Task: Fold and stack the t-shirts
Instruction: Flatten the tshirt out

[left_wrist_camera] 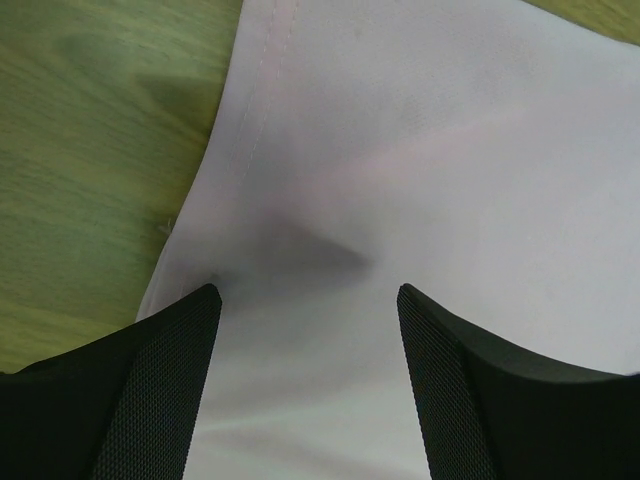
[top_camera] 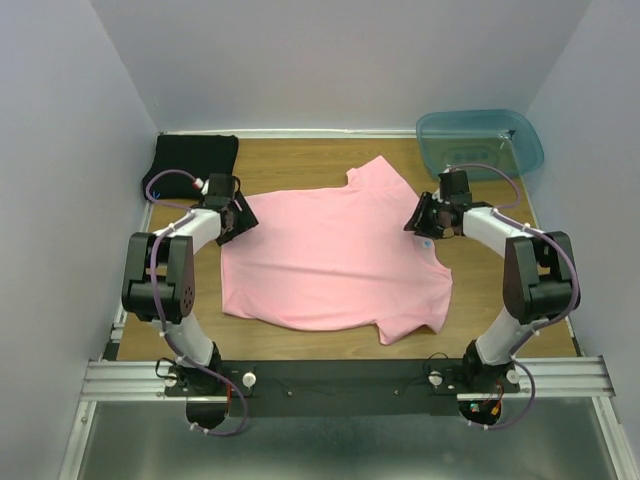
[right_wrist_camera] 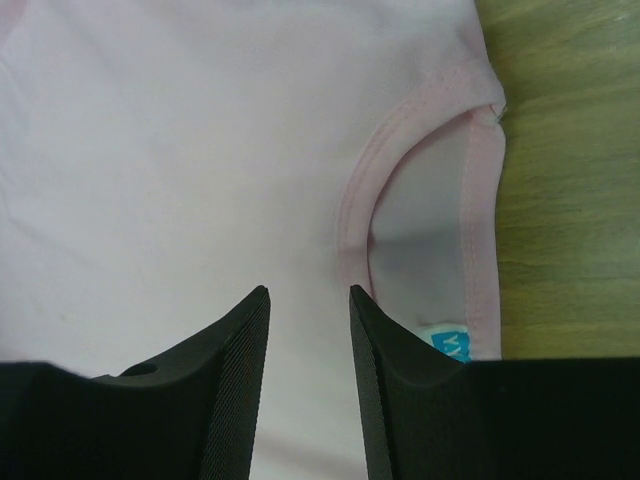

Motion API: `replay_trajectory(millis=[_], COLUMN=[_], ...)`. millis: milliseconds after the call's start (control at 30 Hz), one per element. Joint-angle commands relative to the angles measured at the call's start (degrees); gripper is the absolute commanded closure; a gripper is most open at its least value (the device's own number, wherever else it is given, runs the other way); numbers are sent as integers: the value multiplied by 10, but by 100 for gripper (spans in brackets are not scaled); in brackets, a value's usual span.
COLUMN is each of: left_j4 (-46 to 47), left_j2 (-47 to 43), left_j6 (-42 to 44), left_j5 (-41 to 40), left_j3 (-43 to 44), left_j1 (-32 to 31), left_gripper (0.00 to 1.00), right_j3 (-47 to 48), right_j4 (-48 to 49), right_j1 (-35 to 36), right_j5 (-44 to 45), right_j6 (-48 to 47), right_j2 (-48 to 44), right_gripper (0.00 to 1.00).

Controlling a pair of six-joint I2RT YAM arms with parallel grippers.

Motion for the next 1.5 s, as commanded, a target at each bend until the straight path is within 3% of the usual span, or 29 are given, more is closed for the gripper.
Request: replay_trajectory(millis=[0, 333, 467, 600, 700, 933, 1033, 1200, 1467], left_j4=[7, -24, -45, -69, -90, -187, -211, -215, -250], left_j2=[37, 151, 187, 176, 67, -187, -235, -258, -164], left_j6=[1, 0, 4, -4, -26, -119, -163, -217, -258], left_j5=[0, -11, -16, 3, -16, -124, -125, -119, -164], left_j3=[34, 139, 210, 247, 196, 13, -45, -115, -43], left_j1=[-3, -3, -3, -3, -6, -58, -87, -130, -160], left_gripper=[21, 25, 24, 15, 1, 1, 1, 5, 26], right_j3=[29, 106, 159, 185, 154, 29, 0, -42, -87], right_j4=[31, 41, 40, 32, 17, -90, -123, -166, -172], right_j1=[2, 1, 1, 2, 5, 9, 10, 13, 16], right_j5=[4, 85, 100, 78, 84, 127, 150, 147, 107], right_j6=[-8, -17, -25, -39, -41, -42, -46, -56, -65], right_j2=[40, 158, 188, 173, 88, -77, -123, -193, -247], right_gripper=[57, 59, 54, 45, 35, 11, 10, 10, 9])
